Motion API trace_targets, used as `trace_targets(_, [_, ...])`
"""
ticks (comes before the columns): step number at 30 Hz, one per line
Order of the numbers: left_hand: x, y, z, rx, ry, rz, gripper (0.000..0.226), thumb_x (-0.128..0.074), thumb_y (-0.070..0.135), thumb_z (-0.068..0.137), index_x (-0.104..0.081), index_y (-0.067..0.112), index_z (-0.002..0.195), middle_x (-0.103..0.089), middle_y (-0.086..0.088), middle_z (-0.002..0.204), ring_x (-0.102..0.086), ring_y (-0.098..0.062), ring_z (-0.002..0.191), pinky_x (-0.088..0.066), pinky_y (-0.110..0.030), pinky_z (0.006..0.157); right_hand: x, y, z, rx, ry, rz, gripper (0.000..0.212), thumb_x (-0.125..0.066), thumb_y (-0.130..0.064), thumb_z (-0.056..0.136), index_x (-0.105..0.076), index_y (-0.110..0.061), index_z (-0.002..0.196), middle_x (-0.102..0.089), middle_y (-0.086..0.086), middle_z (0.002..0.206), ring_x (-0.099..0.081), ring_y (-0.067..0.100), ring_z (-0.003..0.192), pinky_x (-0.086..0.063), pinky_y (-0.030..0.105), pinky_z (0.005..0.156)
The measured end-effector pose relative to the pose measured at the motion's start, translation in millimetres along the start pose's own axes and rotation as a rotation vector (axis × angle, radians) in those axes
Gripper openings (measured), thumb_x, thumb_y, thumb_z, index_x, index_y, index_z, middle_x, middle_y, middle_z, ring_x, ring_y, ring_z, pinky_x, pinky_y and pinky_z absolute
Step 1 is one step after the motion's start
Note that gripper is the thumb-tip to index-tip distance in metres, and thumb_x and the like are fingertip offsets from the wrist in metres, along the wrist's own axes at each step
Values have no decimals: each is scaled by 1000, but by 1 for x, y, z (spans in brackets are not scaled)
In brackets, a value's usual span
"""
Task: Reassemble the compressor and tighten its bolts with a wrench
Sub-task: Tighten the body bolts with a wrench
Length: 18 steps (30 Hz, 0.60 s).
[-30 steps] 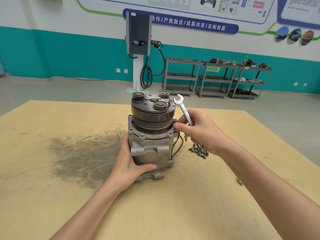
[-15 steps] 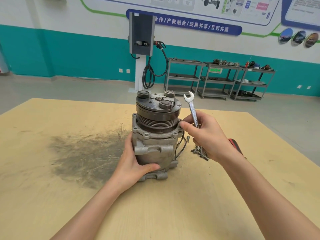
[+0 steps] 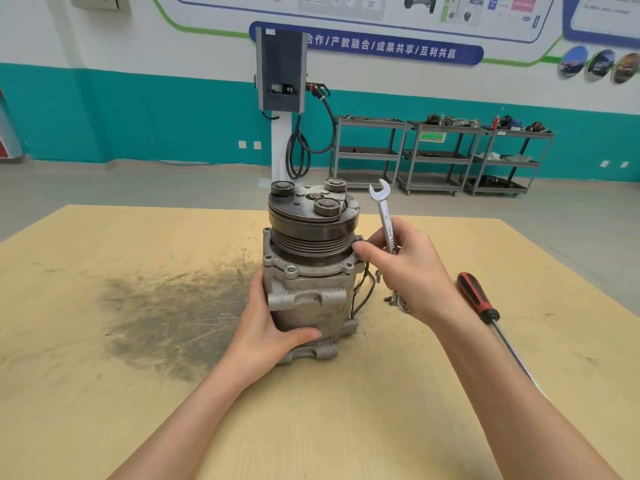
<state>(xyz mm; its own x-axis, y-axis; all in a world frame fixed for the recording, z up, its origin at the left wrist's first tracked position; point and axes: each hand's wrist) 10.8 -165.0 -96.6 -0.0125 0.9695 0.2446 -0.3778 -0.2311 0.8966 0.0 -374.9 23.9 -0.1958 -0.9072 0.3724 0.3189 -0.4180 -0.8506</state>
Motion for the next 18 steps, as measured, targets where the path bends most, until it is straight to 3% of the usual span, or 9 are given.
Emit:
trace_targets(4, [0, -2, 1, -6, -3, -1, 118, -92, 21, 57, -21, 22, 151, -36, 57, 115, -39, 25, 118, -31, 5, 91, 5, 1, 0, -38, -143, 211, 6, -67, -16, 92, -64, -13, 97, -49, -15, 56, -31, 2, 43, -28, 17, 40])
trace_targets(6, [0, -3, 1, 1, -1, -1, 117, -92, 21, 57, -22, 21, 150, -36, 58, 113, -39, 26, 116, -31, 6, 90, 6, 2, 1, -19, -121, 165, 1, -64, -13, 93, -65, -13, 94, -49, -14, 54, -32, 2, 42, -28, 15, 41])
trace_targets(9, [0, -3, 1, -2, 3, -1, 118, -93, 22, 56, -21, 23, 150, -38, 56, 115, -40, 25, 117, -32, 4, 91, 4, 2, 3, 8, -107, 145, 10, -65, -11, 93, -63, -15, 84, -54, -15, 54, -39, 0, 42, -31, 12, 43])
trace_targets(13, [0, -2, 0, -1, -3, -10, 120, -93, 23, 56, -19, 26, 150, -39, 53, 118, -40, 21, 120, -35, -9, 100, 0, 2, 4, 39, -45, 42, 15, -72, -20, 88, -59, -16, 83, -61, -18, 61, -50, -4, 52, -37, 13, 52])
trace_targets(16, [0, -2, 0, 0, 1, -10, 120, -93, 24, 56, -18, 25, 150, -39, 53, 118, -40, 21, 120, -35, -3, 97, 3, 5, 4, 11, -98, 129, 16, -72, -24, 87, -62, -12, 89, -57, -11, 64, -45, -1, 46, -33, 11, 45])
trace_targets(18, [0, -2, 0, 0, 3, -12, 121, -93, 25, 55, -18, 24, 151, -38, 54, 118, -40, 21, 121, -35, -12, 104, 5, 8, 3, -5, -140, 187, 11, -69, -21, 90, -65, -12, 94, -54, -11, 62, -39, 0, 43, -29, 11, 42])
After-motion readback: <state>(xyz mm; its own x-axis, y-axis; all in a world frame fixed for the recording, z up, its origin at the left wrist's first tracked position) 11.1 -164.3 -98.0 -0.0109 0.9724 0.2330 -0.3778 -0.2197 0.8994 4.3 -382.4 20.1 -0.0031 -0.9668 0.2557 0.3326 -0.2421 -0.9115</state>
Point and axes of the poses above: each hand's wrist, its own z-axis towards the middle knuckle, its own x-axis out of the back of the hand, y = z × x
